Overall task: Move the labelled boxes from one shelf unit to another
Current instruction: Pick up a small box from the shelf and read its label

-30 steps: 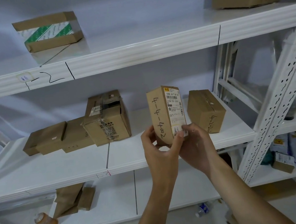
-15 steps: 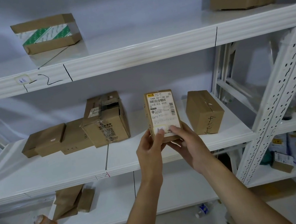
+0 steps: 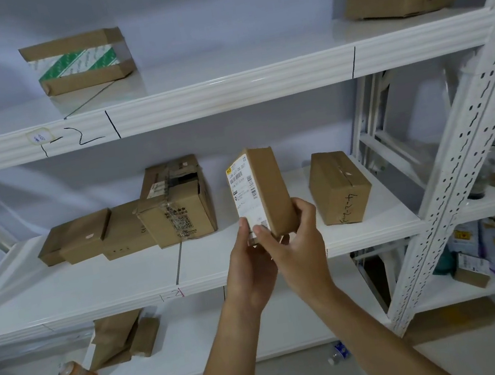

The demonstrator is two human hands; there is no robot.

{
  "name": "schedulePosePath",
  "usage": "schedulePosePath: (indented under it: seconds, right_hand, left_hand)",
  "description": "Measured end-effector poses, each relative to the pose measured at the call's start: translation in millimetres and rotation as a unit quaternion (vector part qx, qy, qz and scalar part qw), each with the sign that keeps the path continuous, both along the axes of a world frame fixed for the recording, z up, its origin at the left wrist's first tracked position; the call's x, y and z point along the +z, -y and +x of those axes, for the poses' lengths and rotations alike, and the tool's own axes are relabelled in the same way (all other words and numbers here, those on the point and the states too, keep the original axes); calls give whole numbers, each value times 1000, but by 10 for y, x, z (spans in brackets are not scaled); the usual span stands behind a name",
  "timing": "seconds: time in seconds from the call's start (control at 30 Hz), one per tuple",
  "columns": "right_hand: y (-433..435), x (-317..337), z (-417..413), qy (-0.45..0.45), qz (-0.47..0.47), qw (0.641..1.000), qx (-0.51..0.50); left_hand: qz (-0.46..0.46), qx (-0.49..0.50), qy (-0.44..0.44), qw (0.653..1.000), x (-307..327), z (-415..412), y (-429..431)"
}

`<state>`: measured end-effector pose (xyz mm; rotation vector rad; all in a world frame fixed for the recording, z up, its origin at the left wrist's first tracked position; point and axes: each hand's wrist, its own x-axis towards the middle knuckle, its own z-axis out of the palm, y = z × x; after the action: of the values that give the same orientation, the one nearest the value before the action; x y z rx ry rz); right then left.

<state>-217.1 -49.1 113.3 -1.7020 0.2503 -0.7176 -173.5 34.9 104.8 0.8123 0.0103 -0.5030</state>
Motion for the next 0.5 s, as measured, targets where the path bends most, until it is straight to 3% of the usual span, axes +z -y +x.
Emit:
schedulePosePath:
  seconds: [0.2,0.5]
  right_hand:
    - [-38,18,-62,21,-44,999,-13]
    - [125,25,-89,1,28,999,30]
  left_hand:
    - [-25,-38,4,999,-30,-2,-31]
    - [84,3,72,994,43,-19,-35]
